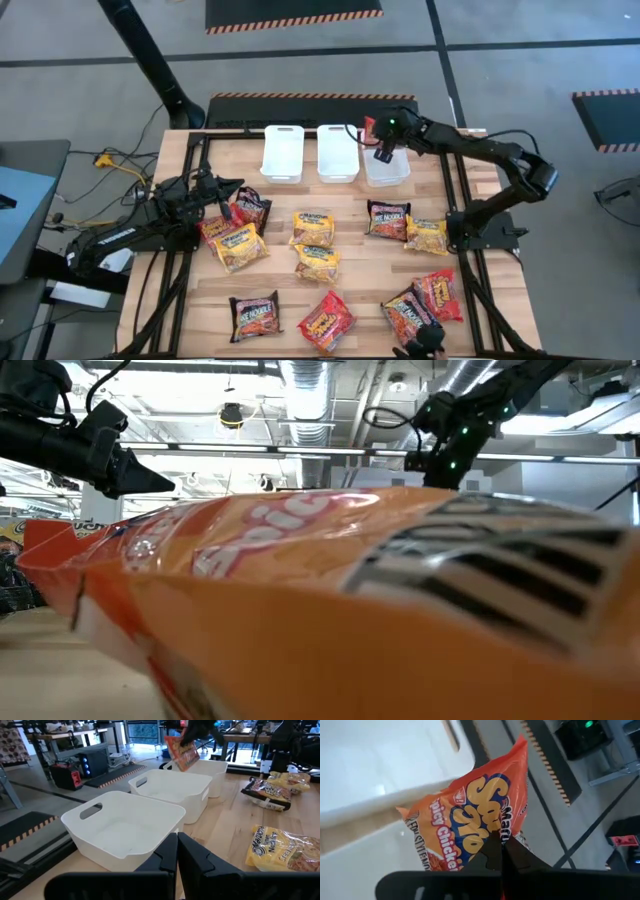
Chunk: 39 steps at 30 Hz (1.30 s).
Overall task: Sort Maruchan noodles
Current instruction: Put the orange noodle pack into the right white bin, then put the yellow noodle pack into the left white bin
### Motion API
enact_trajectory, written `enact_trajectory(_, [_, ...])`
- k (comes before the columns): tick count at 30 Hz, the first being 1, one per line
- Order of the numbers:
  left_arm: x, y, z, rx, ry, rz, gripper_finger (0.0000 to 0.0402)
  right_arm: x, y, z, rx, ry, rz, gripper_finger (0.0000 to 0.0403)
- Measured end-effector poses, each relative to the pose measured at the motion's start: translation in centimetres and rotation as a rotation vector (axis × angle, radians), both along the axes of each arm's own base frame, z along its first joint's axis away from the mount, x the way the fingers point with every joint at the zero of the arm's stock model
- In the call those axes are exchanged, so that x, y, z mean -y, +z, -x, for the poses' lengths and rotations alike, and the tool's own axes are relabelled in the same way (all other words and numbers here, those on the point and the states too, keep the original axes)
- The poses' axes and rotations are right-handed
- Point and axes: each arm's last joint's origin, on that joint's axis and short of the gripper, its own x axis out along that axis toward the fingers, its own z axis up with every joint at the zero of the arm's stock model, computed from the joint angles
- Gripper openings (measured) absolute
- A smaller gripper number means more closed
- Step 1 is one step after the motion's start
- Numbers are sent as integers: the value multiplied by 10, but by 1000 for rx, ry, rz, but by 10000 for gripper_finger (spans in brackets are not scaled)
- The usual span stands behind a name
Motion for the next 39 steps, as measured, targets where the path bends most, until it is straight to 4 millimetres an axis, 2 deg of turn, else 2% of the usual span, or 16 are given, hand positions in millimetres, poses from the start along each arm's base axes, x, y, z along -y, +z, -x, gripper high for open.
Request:
enact_trajectory(9, [0,0,0,-1,-1,0,0,12,-25,-10,-106,-37,33,8])
enact_trajectory(17, [0,0,0,-1,-1,0,0,14,-30,-13,-116,-31,29,22])
enact_trajectory(26, [0,0,0,0,-1,0,0,14,-29,-13,-78,-61,27,68])
enact_trajectory(33, [0,0,0,-1,-1,0,0,15,-28,-11,-84,-143,57,124])
enact_trajectory(39, [0,0,0,0,-1,0,0,4,-18,-15,-100,-169,123,166])
